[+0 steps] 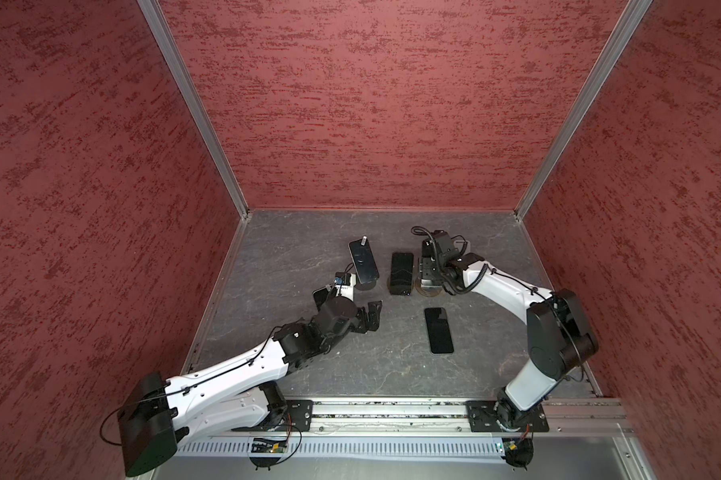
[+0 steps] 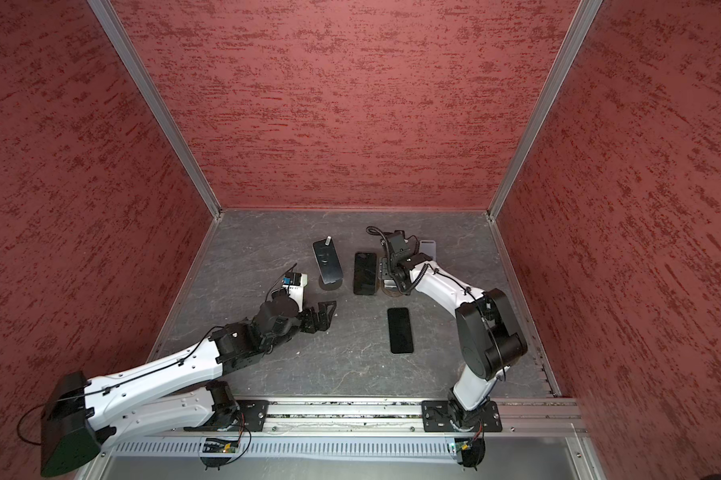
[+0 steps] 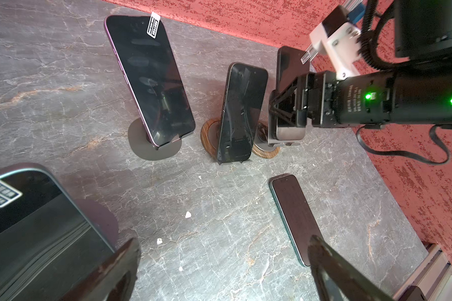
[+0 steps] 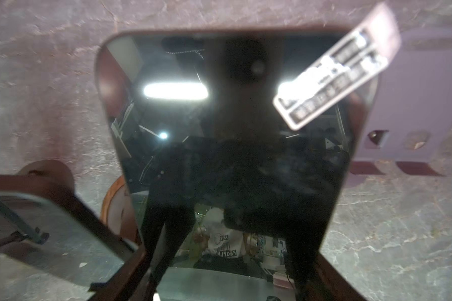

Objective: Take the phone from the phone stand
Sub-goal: 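Close the right gripper on the phone's top edge, then lift the phone off the grey stand and carry it toward the robot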

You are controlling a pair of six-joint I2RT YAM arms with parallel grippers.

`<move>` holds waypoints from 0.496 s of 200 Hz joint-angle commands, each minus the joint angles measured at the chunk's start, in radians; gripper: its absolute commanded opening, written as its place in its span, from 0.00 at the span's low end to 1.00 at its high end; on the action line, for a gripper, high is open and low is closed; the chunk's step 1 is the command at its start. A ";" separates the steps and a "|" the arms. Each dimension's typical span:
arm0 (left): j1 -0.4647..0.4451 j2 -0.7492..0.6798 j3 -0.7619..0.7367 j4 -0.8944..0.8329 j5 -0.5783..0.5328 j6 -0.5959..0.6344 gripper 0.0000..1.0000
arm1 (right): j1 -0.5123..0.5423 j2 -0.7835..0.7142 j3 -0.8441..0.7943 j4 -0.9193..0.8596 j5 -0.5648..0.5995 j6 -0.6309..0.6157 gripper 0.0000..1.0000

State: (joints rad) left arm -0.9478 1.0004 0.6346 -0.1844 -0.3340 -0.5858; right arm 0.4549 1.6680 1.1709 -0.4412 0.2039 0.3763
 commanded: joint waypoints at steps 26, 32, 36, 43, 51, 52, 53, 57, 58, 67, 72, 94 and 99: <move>0.004 -0.014 -0.009 0.011 0.006 0.011 0.99 | 0.007 -0.071 0.027 -0.012 0.022 -0.023 0.59; 0.004 -0.013 -0.009 0.010 0.005 0.010 1.00 | 0.007 -0.077 0.023 -0.017 0.026 -0.026 0.59; 0.004 -0.014 -0.009 0.010 0.006 0.009 0.99 | 0.007 -0.083 0.021 -0.020 0.030 -0.027 0.59; 0.004 -0.015 -0.010 0.011 0.005 0.011 1.00 | 0.005 -0.092 0.019 -0.028 0.033 -0.029 0.59; 0.004 -0.016 -0.009 0.012 0.006 0.011 0.99 | 0.005 -0.103 0.015 -0.040 0.038 -0.036 0.59; 0.004 -0.016 -0.009 0.012 0.007 0.011 0.99 | 0.005 -0.105 0.015 -0.041 0.038 -0.037 0.59; 0.004 -0.016 -0.010 0.012 0.007 0.010 1.00 | 0.005 -0.106 0.015 -0.041 0.038 -0.038 0.59; 0.004 -0.016 -0.010 0.013 0.007 0.010 0.99 | 0.004 -0.113 0.013 -0.048 0.038 -0.040 0.59; 0.004 -0.016 -0.009 0.012 0.007 0.010 0.99 | 0.004 -0.115 0.012 -0.050 0.038 -0.042 0.59; 0.004 -0.015 -0.011 0.014 0.008 0.010 0.99 | 0.001 -0.132 0.005 -0.061 0.036 -0.046 0.59; 0.004 -0.016 -0.011 0.015 0.008 0.010 0.99 | -0.001 -0.143 -0.001 -0.065 0.033 -0.049 0.59; 0.004 -0.014 -0.014 0.019 0.008 0.010 0.99 | -0.012 -0.192 -0.027 -0.089 0.008 -0.057 0.59; 0.004 -0.013 -0.013 0.020 0.010 0.008 0.99 | -0.013 -0.202 -0.033 -0.096 0.004 -0.059 0.59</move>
State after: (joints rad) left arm -0.9474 1.0000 0.6346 -0.1818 -0.3336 -0.5861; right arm 0.4507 1.5440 1.1557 -0.5129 0.2085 0.3336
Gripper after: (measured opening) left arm 0.995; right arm 0.749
